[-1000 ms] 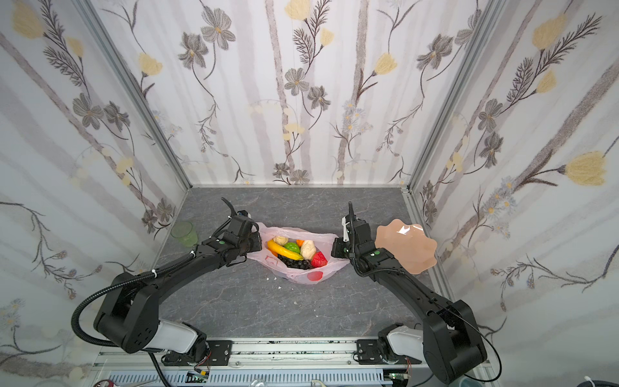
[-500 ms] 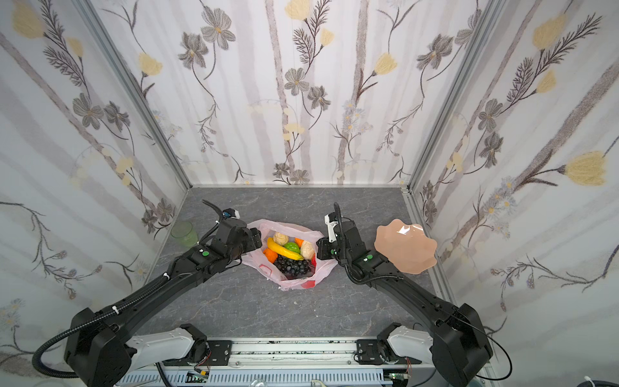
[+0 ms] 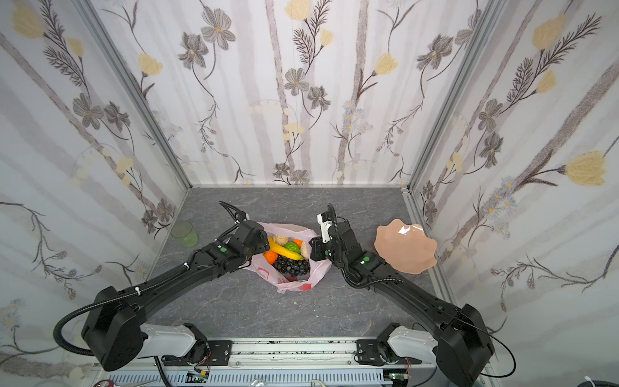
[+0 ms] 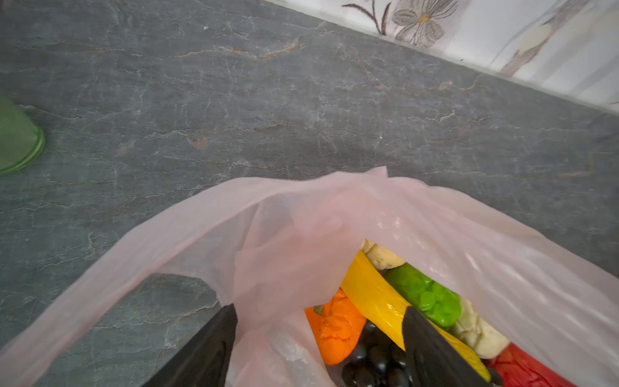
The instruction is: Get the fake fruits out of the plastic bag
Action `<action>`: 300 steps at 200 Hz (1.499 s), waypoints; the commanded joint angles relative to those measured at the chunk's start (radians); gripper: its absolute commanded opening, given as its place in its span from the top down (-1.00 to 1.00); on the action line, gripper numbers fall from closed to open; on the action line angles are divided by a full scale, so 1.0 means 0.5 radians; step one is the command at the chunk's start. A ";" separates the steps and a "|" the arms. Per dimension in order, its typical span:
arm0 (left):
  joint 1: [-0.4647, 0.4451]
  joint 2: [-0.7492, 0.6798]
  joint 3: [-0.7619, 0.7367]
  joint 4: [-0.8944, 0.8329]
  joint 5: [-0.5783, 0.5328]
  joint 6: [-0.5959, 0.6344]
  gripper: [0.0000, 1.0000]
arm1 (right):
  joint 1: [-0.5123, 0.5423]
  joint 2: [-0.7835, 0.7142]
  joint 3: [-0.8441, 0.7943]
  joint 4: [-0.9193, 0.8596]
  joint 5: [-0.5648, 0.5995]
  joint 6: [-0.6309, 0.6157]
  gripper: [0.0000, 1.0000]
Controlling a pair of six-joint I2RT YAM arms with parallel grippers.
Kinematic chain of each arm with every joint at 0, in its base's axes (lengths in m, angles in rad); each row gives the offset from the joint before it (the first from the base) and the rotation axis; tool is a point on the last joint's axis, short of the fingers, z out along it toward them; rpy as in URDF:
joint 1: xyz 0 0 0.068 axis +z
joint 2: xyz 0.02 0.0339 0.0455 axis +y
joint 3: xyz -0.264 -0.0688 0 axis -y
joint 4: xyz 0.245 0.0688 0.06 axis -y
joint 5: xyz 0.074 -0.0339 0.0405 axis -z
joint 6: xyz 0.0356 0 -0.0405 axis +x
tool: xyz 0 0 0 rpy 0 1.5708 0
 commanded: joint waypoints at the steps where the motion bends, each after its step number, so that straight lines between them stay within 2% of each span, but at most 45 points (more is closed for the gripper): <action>1: 0.004 0.152 0.066 -0.039 -0.188 0.061 -0.56 | 0.037 -0.033 0.032 0.082 -0.003 0.027 1.00; 39: 0.104 0.432 0.138 -0.046 -0.205 0.075 -0.29 | 0.103 -0.070 0.041 0.092 -0.019 0.057 1.00; 68: 0.158 0.556 0.191 -0.040 -0.150 0.108 0.10 | 0.095 -0.100 0.006 0.117 0.028 0.074 1.00; 105: 0.197 0.560 0.168 -0.016 -0.124 0.121 0.59 | -0.024 -0.126 -0.051 0.116 0.085 0.106 1.00; 137: 0.252 0.427 0.045 0.075 -0.061 0.141 0.96 | -0.077 -0.104 -0.026 0.126 0.049 0.095 1.00; 164: 0.265 0.190 -0.110 0.202 0.005 0.143 1.00 | -0.245 -0.051 -0.041 0.189 -0.018 0.095 1.00; 196: 0.264 -0.160 -0.293 0.361 0.164 0.209 1.00 | -0.482 0.168 0.056 0.256 -0.143 0.060 1.00; 221: 0.266 -0.376 -0.406 0.477 0.309 0.241 1.00 | -0.442 0.416 0.242 0.214 -0.088 0.025 1.00; 242: 0.270 -0.432 -0.442 0.524 0.367 0.239 1.00 | -0.374 0.603 0.357 0.157 -0.004 -0.001 1.00; 256: 0.270 -0.413 -0.435 0.526 0.382 0.239 1.00 | -0.365 0.641 0.410 0.046 0.107 -0.026 0.62; 277: 0.272 -0.381 -0.428 0.521 0.385 0.226 1.00 | -0.352 0.558 0.453 -0.164 0.341 -0.104 0.16; 300: 0.291 -0.335 -0.428 0.513 0.365 0.178 1.00 | -0.270 0.356 0.468 -0.333 0.525 -0.224 -0.24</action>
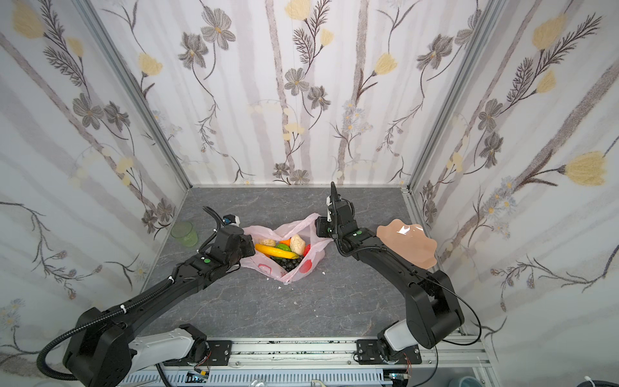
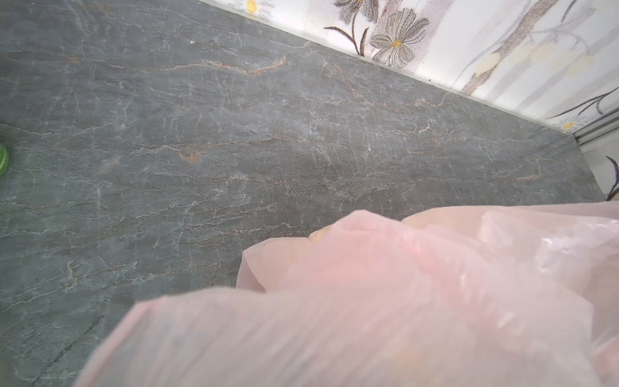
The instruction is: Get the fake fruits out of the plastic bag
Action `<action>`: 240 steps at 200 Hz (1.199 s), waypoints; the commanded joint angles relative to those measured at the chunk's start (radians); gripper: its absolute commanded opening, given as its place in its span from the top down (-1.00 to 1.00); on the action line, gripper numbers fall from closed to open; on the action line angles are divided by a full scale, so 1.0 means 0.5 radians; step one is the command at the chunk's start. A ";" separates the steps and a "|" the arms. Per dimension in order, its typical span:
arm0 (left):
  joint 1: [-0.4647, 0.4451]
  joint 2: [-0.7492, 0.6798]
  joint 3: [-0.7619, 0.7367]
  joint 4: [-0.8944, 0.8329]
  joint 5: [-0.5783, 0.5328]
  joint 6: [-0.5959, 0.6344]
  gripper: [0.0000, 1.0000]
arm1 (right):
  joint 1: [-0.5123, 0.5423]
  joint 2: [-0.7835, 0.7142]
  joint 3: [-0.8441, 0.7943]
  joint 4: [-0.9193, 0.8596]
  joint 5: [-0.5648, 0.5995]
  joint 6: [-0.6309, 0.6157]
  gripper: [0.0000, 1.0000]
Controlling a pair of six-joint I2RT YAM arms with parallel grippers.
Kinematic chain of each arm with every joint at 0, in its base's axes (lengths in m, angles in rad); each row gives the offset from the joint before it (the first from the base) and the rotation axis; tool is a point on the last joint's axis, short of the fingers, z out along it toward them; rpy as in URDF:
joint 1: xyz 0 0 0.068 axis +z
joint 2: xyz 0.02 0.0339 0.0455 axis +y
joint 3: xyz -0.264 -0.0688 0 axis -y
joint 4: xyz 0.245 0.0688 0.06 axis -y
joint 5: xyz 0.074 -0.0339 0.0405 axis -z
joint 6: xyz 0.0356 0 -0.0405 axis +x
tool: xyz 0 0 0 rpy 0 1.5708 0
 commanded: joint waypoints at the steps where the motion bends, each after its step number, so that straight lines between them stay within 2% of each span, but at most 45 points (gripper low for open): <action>1: 0.018 0.040 0.002 0.064 -0.003 -0.063 1.00 | 0.076 -0.157 0.040 -0.198 0.275 -0.155 -0.26; 20: 0.044 0.085 0.010 0.055 -0.014 -0.116 1.00 | 0.186 -0.279 0.058 -0.343 0.384 -0.226 -0.49; 39: 0.052 0.105 0.030 0.039 -0.023 -0.135 1.00 | 0.314 -0.384 0.082 -0.473 0.503 -0.247 -0.61; 66: 0.055 0.104 0.059 0.004 -0.032 -0.146 1.00 | 0.548 -0.462 0.173 -0.670 0.781 -0.253 -0.64; 76: 0.055 0.098 0.059 -0.002 -0.035 -0.150 1.00 | 0.698 -0.464 0.213 -0.727 0.864 -0.252 -0.64; 103: 0.055 0.092 0.045 -0.010 -0.055 -0.168 1.00 | 0.880 -0.377 0.265 -0.786 0.894 -0.220 -0.64; 121: 0.055 0.092 0.040 -0.010 -0.055 -0.167 1.00 | 0.894 -0.247 0.265 -0.821 0.913 -0.153 -0.66; 162: 0.057 0.077 0.043 -0.015 -0.019 -0.153 1.00 | 0.887 0.215 0.411 -1.107 1.168 0.046 -0.74; 177: 0.062 0.068 0.039 -0.013 -0.008 -0.152 1.00 | 0.864 0.334 0.396 -1.108 1.217 0.075 -0.75; 203: 0.097 0.065 0.025 -0.013 0.016 -0.147 1.00 | 0.814 0.453 0.300 -0.943 1.177 0.073 -0.66; 216: 0.112 0.059 0.007 -0.013 0.013 -0.143 1.00 | 0.769 0.512 0.259 -0.874 1.117 0.073 -0.53; 240: 0.157 0.043 -0.029 -0.016 0.022 -0.142 1.00 | 0.705 0.516 0.153 -0.783 1.178 0.094 -0.29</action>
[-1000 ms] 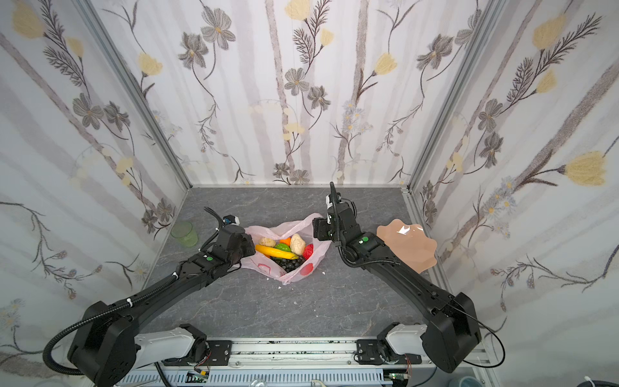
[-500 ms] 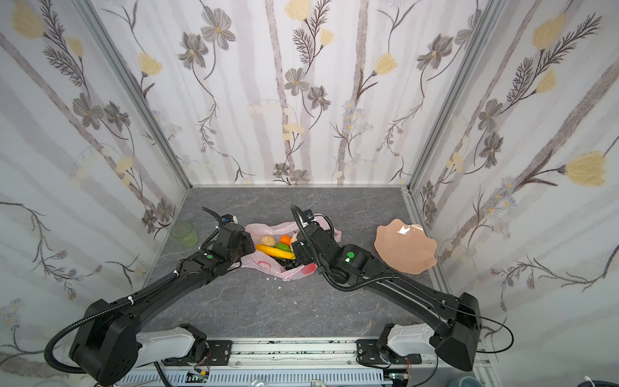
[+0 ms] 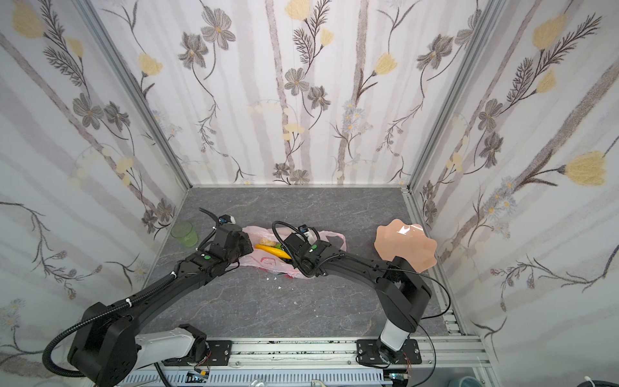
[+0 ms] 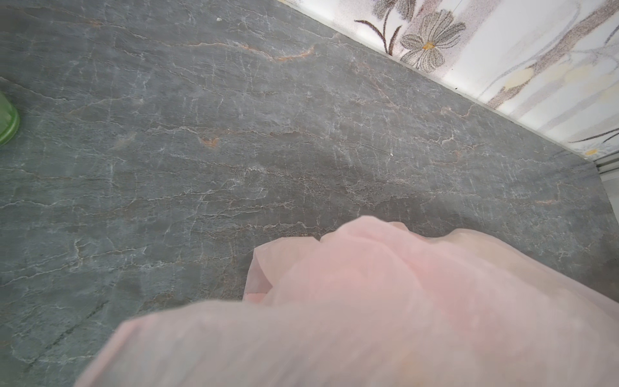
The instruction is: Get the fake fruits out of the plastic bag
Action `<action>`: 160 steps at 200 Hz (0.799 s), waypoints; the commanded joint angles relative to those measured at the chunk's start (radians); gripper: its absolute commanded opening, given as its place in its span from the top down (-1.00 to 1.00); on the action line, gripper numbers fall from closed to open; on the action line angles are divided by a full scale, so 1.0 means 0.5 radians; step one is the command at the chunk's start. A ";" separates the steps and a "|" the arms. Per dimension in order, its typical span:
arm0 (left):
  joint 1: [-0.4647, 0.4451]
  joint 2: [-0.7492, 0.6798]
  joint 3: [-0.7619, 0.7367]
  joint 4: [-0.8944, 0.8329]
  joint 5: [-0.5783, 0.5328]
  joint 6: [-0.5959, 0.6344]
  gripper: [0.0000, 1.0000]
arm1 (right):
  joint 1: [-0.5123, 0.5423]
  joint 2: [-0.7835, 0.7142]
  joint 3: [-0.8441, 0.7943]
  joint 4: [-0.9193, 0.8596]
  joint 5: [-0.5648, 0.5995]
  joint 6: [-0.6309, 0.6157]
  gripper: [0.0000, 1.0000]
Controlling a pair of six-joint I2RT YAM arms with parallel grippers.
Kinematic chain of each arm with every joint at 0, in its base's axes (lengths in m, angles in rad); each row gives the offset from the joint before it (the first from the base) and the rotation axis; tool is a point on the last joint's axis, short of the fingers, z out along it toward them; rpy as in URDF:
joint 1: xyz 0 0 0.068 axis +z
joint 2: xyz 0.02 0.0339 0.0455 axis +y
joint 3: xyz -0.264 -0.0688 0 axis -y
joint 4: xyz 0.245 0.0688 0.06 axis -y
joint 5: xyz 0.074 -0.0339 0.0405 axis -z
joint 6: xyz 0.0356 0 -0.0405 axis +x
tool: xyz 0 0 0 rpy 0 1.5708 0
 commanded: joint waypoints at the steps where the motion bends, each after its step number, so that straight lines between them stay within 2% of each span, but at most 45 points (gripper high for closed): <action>1: 0.040 -0.018 -0.032 0.003 -0.013 0.001 1.00 | -0.048 -0.003 -0.074 0.161 0.077 0.059 -0.28; 40: 0.145 0.007 -0.074 0.000 0.006 -0.007 1.00 | -0.170 -0.202 -0.281 0.333 0.076 0.034 0.32; 63: 0.202 0.043 -0.079 -0.005 0.015 -0.038 1.00 | -0.282 -0.397 -0.442 0.572 -0.136 -0.032 0.70; 84: 0.234 0.141 -0.058 -0.015 0.021 -0.051 1.00 | -0.294 -0.603 -0.563 0.817 -0.408 -0.132 0.85; 107: 0.235 0.231 -0.012 -0.037 0.025 -0.044 1.00 | -0.292 -0.759 -0.650 1.042 -0.706 -0.186 0.94; 126: 0.229 0.272 0.028 -0.036 0.074 -0.030 1.00 | -0.292 -0.760 -0.626 1.041 -0.726 -0.181 0.93; 146: 0.208 0.258 0.046 -0.037 0.095 -0.012 1.00 | -0.295 -0.684 -0.582 0.962 -0.612 -0.164 0.71; 160: 0.190 0.241 0.050 -0.040 0.098 0.004 1.00 | -0.295 -0.629 -0.565 0.942 -0.594 -0.159 0.47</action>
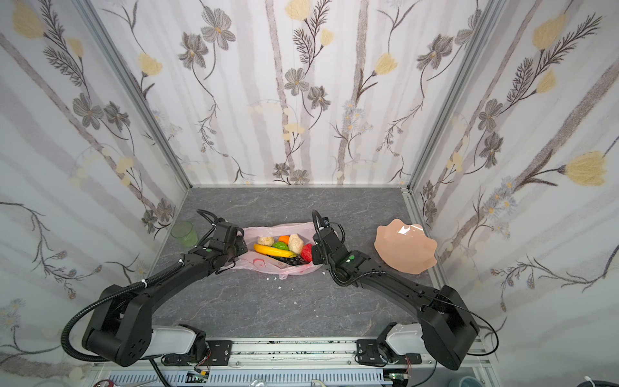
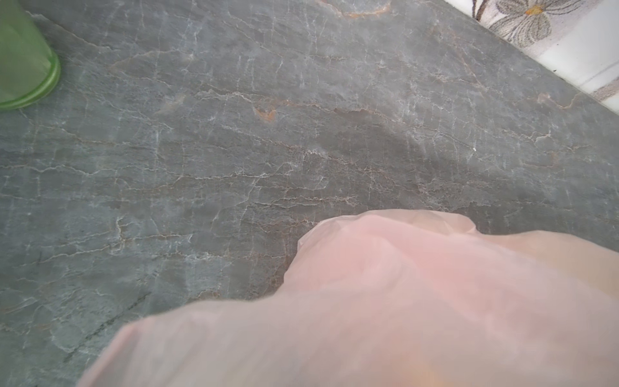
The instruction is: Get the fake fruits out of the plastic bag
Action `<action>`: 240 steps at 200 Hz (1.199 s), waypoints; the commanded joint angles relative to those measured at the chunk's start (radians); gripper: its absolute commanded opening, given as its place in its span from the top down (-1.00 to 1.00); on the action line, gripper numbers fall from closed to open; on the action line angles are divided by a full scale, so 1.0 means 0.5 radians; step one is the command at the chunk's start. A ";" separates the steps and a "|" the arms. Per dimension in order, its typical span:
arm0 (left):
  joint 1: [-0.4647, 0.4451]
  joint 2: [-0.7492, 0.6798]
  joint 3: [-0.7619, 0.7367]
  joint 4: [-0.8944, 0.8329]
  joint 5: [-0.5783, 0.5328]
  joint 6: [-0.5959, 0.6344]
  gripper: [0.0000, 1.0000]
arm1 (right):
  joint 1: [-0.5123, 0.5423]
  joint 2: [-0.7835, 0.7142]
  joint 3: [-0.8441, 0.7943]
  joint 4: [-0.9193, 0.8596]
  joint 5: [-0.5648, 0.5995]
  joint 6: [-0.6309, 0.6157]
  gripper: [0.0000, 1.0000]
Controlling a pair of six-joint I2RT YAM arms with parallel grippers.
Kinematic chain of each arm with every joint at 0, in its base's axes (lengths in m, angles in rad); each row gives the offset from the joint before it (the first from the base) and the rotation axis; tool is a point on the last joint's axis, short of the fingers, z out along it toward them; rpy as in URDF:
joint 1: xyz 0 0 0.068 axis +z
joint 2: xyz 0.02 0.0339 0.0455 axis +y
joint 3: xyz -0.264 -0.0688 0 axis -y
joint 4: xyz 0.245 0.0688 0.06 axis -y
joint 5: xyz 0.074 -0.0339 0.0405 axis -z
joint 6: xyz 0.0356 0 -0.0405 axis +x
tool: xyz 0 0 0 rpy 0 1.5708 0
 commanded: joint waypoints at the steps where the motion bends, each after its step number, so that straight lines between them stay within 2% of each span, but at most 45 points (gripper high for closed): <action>1: -0.022 -0.025 0.025 -0.007 0.023 0.016 1.00 | -0.004 0.078 0.035 0.048 0.020 -0.001 0.45; 15: -0.028 -0.041 0.016 -0.011 0.025 0.018 1.00 | -0.002 0.148 0.071 -0.007 0.098 0.030 0.11; 45: -0.035 -0.063 -0.005 -0.011 0.023 0.011 1.00 | -0.007 0.354 0.163 -0.139 0.241 0.071 -0.33; 54: -0.038 -0.064 -0.006 -0.011 0.023 0.009 1.00 | -0.009 0.408 0.187 -0.155 0.243 0.082 -0.40; 71: -0.044 -0.060 -0.008 -0.011 0.026 0.011 1.00 | -0.013 0.522 0.239 -0.177 0.272 0.101 -0.41; 98: -0.072 -0.048 0.015 -0.007 0.036 0.008 1.00 | -0.013 0.712 0.346 -0.161 0.263 0.082 -0.24; 111: -0.077 -0.040 0.043 -0.005 0.094 0.024 1.00 | 0.000 0.774 0.370 -0.084 0.194 0.017 -0.08; 136: -0.080 -0.077 0.092 0.002 0.196 0.043 1.00 | 0.026 0.806 0.384 -0.003 0.139 -0.031 0.55; 153: -0.075 -0.110 0.105 -0.001 0.192 0.053 1.00 | 0.047 0.723 0.341 0.097 -0.022 -0.087 1.00; 175: -0.024 -0.098 0.114 -0.001 0.177 0.028 1.00 | 0.058 0.450 0.160 0.384 -0.436 -0.119 1.00; 202: 0.036 -0.053 0.201 -0.007 0.143 0.002 1.00 | 0.055 0.133 -0.006 0.622 -0.723 -0.083 1.00; 216: 0.070 0.009 0.288 -0.028 0.105 0.021 1.00 | 0.046 0.001 -0.088 0.749 -0.951 -0.095 1.00; 240: 0.175 0.166 0.432 -0.090 0.067 0.072 1.00 | -0.104 -0.247 -0.404 1.173 -1.285 0.104 1.00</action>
